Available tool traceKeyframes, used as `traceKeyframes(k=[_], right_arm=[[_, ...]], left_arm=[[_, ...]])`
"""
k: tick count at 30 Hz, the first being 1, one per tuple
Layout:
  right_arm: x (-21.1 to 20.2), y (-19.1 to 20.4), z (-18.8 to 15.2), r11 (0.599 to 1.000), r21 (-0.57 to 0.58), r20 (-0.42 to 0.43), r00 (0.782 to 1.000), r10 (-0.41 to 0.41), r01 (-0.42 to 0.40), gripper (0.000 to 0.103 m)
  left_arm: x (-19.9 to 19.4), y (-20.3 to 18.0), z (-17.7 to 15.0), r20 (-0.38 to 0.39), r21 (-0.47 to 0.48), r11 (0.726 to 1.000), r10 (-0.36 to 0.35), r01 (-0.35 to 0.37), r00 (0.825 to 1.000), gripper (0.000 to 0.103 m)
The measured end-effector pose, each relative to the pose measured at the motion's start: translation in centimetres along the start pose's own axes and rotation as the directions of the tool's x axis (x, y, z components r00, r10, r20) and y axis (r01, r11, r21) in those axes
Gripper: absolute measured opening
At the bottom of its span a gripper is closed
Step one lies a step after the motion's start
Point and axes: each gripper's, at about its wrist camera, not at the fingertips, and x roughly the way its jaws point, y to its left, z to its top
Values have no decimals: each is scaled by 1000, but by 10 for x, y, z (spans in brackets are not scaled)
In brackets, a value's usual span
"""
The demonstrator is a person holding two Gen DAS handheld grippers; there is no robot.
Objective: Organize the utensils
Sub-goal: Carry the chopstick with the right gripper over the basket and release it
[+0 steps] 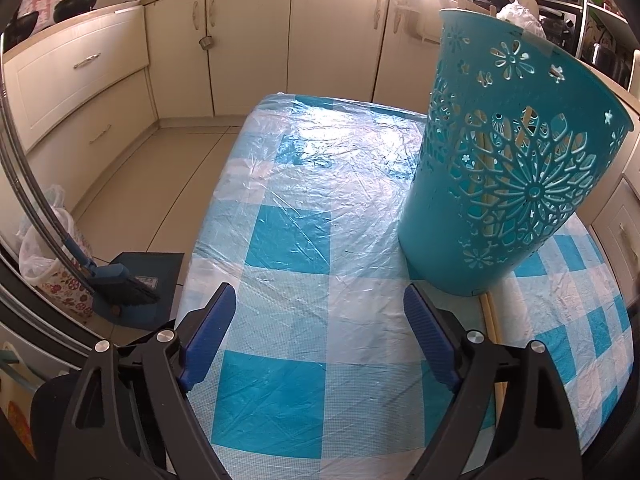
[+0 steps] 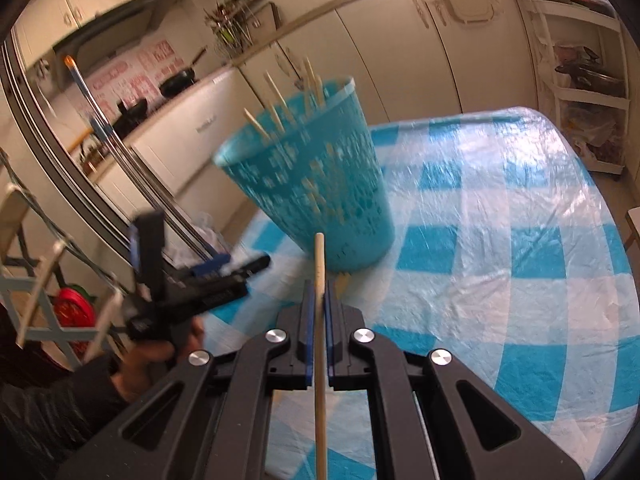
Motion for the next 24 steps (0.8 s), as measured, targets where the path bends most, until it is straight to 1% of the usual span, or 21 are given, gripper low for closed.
traceKeyframes(k=[2, 4, 6, 9, 11, 13, 15, 17, 20, 24], right_arm=[[-10, 7, 15, 999, 3, 52, 998, 35, -36, 5], [-20, 17, 37, 998, -3, 119, 990, 70, -70, 5], [-25, 28, 59, 995, -20, 183, 978, 97, -94, 5], [-27, 44, 91, 994, -42, 281, 954, 107, -100, 5], [-24, 49, 112, 995, -39, 343, 935, 96, -88, 5], [-14, 52, 127, 997, -26, 377, 922, 83, -80, 5], [0, 52, 143, 998, -5, 402, 914, 56, -59, 5], [17, 53, 156, 1000, 1, 422, 906, 15, -17, 5], [35, 53, 165, 999, 10, 440, 897, -50, 51, 5], [49, 44, 164, 993, 18, 437, 892, -115, 120, 5]], left_arm=[[0, -1, 0, -2, 3, 1000, 2, -2, 1000, 82], [0, -2, 0, -4, 5, 1000, 4, -4, 1000, 83], [1, -3, 0, -5, 5, 1000, 6, -6, 1000, 83], [1, -3, 0, -6, 3, 1000, 5, -5, 1000, 83], [1, -3, 0, -6, 1, 1000, 3, -3, 1000, 83], [1, -3, 0, -7, -1, 1000, 1, -1, 1000, 83], [1, -3, -1, -8, -1, 1000, 0, 0, 1000, 83], [2, -2, -1, -10, -3, 1000, -4, 4, 1000, 83], [3, -1, -1, -12, -6, 1000, -10, 10, 1000, 83], [4, 1, -1, -14, -7, 1000, -18, 18, 1000, 83]])
